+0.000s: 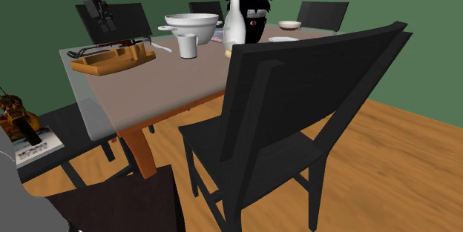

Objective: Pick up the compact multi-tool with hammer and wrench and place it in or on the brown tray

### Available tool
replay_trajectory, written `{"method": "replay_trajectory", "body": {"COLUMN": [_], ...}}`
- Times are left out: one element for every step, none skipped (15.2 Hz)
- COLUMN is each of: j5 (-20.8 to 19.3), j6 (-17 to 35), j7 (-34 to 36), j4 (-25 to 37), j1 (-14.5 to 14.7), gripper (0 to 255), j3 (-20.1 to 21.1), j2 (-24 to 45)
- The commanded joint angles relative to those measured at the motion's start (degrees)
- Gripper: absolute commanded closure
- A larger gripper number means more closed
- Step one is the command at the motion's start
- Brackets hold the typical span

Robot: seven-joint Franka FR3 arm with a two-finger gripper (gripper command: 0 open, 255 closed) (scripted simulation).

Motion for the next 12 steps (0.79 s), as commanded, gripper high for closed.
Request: {"method": "replay_trajectory", "body": {"j5": [0.0, -1.0, -2.1, -3.4, -4.5, -4.5, -4.5, -4.5, -4.5, -4.5, -4.5, -4.5], "j6": [0.0, -2.4, -4.8, -7.4, -9.5, -9.5, -9.5, -9.5, -9.5, -9.5, -9.5, -9.5], "j7": [0.0, 0.5, 1.1, 1.7, 2.2, 2.2, 2.2, 2.2, 2.2, 2.2, 2.2, 2.2], "j4": [0.0, 2.8, 5.7, 8.9, 11.5, 11.5, 11.5, 11.5, 11.5, 11.5, 11.5, 11.5], "j1": [0.0, 1.0, 2.2, 3.7, 5.1, 5.1, 5.1, 5.1, 5.1, 5.1, 5.1, 5.1], "gripper": [0, 0, 0, 0, 0, 0, 0, 0, 0, 0, 0, 0], "j3": [0.0, 0.3, 0.5, 0.7, 0.8, 0.7, 0.7, 0.7, 0.7, 0.7, 0.7, 0.7], "j2": [0.0, 1.2, 2.5, 4.0, 5.3, 5.3, 5.3, 5.2, 5.3, 5.3, 5.3, 5.3]}}
